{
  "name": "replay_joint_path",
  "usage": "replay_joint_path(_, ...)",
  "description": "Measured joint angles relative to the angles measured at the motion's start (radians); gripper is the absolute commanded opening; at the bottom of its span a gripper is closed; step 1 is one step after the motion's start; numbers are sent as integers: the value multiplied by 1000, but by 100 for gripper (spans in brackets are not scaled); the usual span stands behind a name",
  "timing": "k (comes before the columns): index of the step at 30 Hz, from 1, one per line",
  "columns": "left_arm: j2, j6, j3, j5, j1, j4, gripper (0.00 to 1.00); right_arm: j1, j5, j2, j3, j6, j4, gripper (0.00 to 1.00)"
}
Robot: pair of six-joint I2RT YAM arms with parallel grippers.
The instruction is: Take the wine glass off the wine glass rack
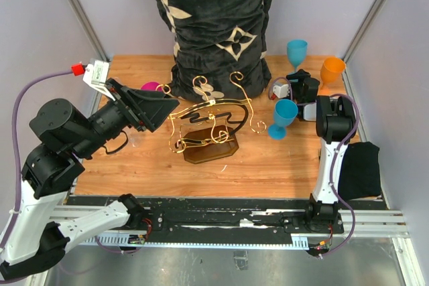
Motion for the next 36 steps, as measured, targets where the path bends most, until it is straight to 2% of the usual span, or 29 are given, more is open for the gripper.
replay_joint_path(3,2,0,0,1,0,0,72,2,9,-8,-3,-13,34,87)
replay_joint_path(13,2,4,0,3,0,1,72,1,15,-37,-43,-12,37,88)
replay_joint_path(18,2,7,0,3,0,1,71,1,15,-49,-58,-9,31,83)
replay_joint_path(23,0,7,-3,3,0,2,71,1,15,-52,-63,5,18,68)
replay_joint_path(25,-1,7,-3,3,0,2,71,1,16,-51,-63,14,11,66)
replay_joint_path(36,-2,10,-7,3,0,10,71,1,19,-53,-70,140,40,66)
